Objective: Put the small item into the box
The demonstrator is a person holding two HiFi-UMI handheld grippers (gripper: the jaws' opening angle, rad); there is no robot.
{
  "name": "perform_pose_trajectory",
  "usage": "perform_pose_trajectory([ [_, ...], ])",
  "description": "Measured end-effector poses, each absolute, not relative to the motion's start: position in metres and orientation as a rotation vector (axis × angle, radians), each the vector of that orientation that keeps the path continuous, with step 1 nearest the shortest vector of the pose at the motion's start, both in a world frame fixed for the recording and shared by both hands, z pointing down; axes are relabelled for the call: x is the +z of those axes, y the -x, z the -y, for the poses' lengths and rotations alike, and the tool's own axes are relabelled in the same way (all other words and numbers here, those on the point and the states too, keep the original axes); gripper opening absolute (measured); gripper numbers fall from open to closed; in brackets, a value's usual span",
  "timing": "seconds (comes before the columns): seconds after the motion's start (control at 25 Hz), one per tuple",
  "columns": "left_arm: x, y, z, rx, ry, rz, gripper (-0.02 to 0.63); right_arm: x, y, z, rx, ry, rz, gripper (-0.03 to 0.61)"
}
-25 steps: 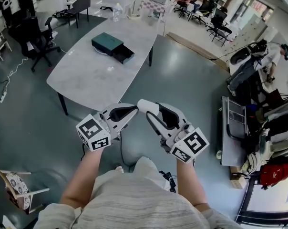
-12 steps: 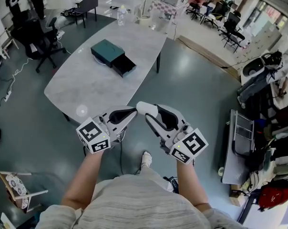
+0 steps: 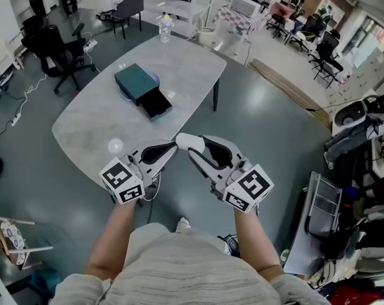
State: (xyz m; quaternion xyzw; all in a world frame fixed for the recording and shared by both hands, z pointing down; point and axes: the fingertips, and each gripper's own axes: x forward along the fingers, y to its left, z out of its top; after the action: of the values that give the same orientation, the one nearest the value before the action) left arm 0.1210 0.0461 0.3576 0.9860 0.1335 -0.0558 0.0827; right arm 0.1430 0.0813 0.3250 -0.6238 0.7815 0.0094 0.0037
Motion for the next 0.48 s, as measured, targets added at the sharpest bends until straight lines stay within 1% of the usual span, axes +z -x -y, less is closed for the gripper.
perform_pose_trajectory([
  [0.24,0.368,-0.148,-0.031,-0.139,-2.947,-0.329,0.02,0.334,-0.171,-0.065,-0.002,1.913,-2.495,0.166],
  [0.48,0.384,-0.173,0.005,-0.125,-2.931,-0.301,0.02,0.35,-0.196,-0.025,-0.05,1.897,-2.542,0.166],
])
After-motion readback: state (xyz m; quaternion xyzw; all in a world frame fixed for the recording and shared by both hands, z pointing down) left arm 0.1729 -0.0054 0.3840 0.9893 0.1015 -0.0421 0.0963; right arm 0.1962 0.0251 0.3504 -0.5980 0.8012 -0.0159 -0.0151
